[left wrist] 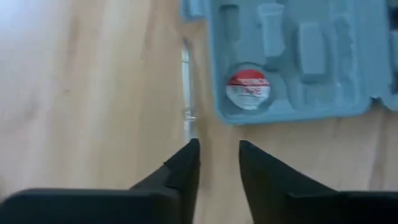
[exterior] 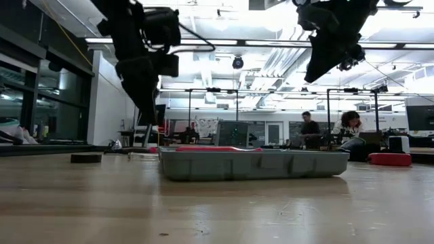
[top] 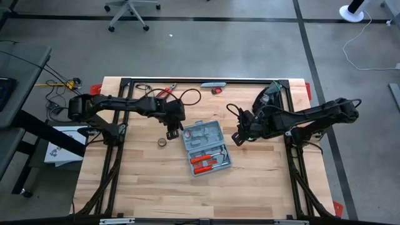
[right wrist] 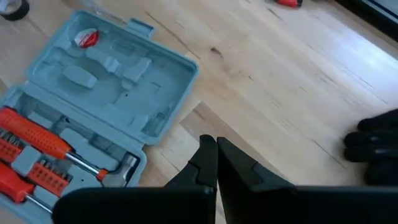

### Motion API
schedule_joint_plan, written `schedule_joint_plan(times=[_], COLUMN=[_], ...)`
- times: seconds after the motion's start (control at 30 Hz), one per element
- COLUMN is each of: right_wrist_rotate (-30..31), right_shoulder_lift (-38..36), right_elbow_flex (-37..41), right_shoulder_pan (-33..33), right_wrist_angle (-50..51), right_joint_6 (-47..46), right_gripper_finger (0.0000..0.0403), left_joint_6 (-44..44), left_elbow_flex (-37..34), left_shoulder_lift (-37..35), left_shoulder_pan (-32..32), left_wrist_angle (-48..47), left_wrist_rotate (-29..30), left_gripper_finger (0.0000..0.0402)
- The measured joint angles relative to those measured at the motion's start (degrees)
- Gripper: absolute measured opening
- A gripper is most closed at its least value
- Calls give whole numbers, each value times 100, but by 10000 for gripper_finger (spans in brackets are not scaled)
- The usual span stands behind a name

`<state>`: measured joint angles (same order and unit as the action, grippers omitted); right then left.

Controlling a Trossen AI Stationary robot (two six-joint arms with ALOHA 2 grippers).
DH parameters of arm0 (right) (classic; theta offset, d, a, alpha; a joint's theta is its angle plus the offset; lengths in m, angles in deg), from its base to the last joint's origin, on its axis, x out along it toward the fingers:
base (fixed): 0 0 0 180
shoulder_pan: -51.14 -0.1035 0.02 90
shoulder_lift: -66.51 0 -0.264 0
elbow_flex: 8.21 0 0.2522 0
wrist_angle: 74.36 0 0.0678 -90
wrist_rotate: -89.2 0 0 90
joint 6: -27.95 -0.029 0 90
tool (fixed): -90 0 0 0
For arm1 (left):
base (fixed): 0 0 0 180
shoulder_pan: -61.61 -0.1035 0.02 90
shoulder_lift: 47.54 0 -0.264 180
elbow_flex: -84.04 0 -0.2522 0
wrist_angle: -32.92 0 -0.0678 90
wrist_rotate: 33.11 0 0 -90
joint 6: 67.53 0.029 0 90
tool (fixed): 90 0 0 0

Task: Prefit tool cases
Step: Put the transparent screwdriver into the gray tool case

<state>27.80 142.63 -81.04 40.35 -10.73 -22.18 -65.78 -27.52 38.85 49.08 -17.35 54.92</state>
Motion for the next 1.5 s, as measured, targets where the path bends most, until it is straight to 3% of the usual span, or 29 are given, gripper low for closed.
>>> schedule_joint_plan(times=[0.2, 0.6, 0.73, 0.9, 1.1, 1.5], right_wrist_rotate=[193, 294, 295, 295, 343, 417], right_shoulder_lift=[0, 0, -2, -2, -2, -2], right_elbow_flex=[0, 0, 0, 0, 0, 0], right_shoulder_pan=[-235, -315, -315, -313, -313, -311], right_wrist_angle=[181, 181, 189, 296, 393, 458], right_joint_6=[-393, -506, -499, -493, -492, -493], right_gripper_finger=[0, 0, 0, 0, 0, 0], left_joint_6=[63, 44, 40, -133, -1100, -1591], left_elbow_flex=[-630, -1457, -1497, -1469, -1460, -1520], left_shoulder_lift=[2, 104, 324, 601, 576, 193], left_shoulder_pan=[-140, -127, -152, -147, -128, -337], left_wrist_angle=[396, 1776, 1843, 1713, 1443, 1317], left_wrist_rotate=[-51, 399, 421, 197, 339, 748], left_gripper_finger=[155, 142, 135, 114, 23, 23])
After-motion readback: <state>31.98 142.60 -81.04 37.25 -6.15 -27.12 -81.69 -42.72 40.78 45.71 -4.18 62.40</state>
